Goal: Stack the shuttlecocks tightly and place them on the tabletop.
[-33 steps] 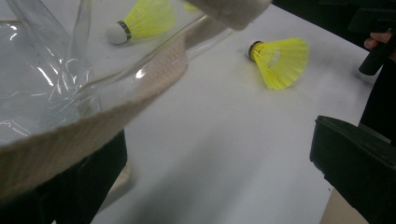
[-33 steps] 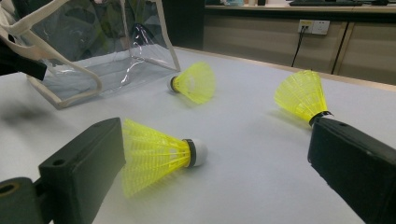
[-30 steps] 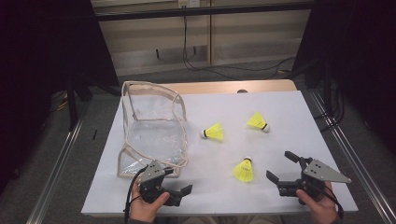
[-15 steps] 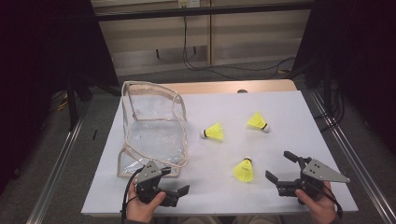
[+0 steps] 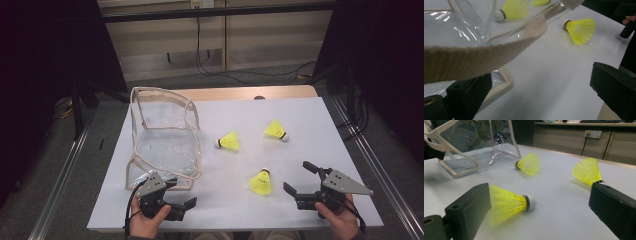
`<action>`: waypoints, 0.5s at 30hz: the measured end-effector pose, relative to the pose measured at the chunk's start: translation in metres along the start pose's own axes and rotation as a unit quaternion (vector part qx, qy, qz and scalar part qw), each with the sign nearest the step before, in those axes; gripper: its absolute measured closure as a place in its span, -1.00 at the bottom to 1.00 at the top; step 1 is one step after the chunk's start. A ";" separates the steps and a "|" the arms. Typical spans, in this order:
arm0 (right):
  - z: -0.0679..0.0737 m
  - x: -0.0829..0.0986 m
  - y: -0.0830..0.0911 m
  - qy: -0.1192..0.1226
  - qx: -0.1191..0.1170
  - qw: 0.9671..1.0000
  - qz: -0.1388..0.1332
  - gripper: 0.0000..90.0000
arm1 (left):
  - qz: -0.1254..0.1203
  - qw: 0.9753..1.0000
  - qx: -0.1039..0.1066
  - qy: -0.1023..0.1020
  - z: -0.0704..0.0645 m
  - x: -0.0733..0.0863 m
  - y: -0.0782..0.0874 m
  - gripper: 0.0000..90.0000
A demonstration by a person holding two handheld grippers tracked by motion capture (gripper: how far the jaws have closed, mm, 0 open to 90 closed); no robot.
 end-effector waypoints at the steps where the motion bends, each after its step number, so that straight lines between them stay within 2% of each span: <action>1: 0.000 0.000 0.000 0.000 0.000 1.000 0.000 -0.92 | -0.001 1.000 0.000 0.000 0.001 0.000 0.000 -0.91; 15: 0.001 0.000 -0.003 0.000 -0.005 1.000 0.001 -0.92 | -0.002 1.000 -0.022 0.003 0.016 0.005 0.008 -0.91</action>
Point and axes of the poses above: each handheld gripper's, and its own axes: y roughly backward along the jaws, x roughly out of its underside, z roughly to its left, the point moved 7 cm from there along -y, roughly forward along the jaws, and after that the axes turned 1 degree about x, right-handed, at the moved point
